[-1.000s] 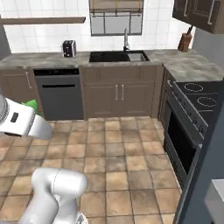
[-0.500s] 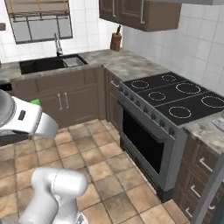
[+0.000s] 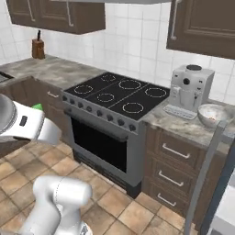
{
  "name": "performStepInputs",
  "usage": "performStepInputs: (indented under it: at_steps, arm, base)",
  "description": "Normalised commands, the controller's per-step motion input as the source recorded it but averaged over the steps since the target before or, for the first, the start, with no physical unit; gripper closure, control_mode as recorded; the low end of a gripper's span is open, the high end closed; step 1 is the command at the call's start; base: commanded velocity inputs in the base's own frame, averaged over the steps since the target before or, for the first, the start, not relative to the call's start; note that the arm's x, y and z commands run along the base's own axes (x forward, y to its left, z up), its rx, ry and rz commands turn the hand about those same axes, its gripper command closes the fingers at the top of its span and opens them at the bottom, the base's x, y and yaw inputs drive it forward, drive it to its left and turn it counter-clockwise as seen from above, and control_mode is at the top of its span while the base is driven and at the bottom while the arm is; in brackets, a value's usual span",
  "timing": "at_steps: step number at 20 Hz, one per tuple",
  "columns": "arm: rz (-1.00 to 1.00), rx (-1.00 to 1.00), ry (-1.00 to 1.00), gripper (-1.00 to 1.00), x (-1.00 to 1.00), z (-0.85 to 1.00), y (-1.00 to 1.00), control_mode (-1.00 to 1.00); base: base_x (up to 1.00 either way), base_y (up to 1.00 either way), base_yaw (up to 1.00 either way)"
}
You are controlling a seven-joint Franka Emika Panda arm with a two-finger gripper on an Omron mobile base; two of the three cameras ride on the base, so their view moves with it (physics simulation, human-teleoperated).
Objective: Take the mango, corn, and mango from the freezer and place them in the bowl on the counter.
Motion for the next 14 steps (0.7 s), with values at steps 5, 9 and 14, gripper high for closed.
performStepInputs:
  at_steps: [5, 9, 14]
  arm:
    - [0.00, 0.00, 0.00, 1.00, 0.00, 0.00, 0.00, 1.00]
    - [0.00, 0.00, 0.00, 1.00, 0.00, 0.00, 0.00, 1.00]
    - [0.00, 0.00, 0.00, 1.00, 0.00, 0.00, 0.00, 1.00]
  base:
    - [0.55, 0.08, -0.71]
    - [0.65, 0.06, -0.67]
    - [0.90, 0.01, -0.54]
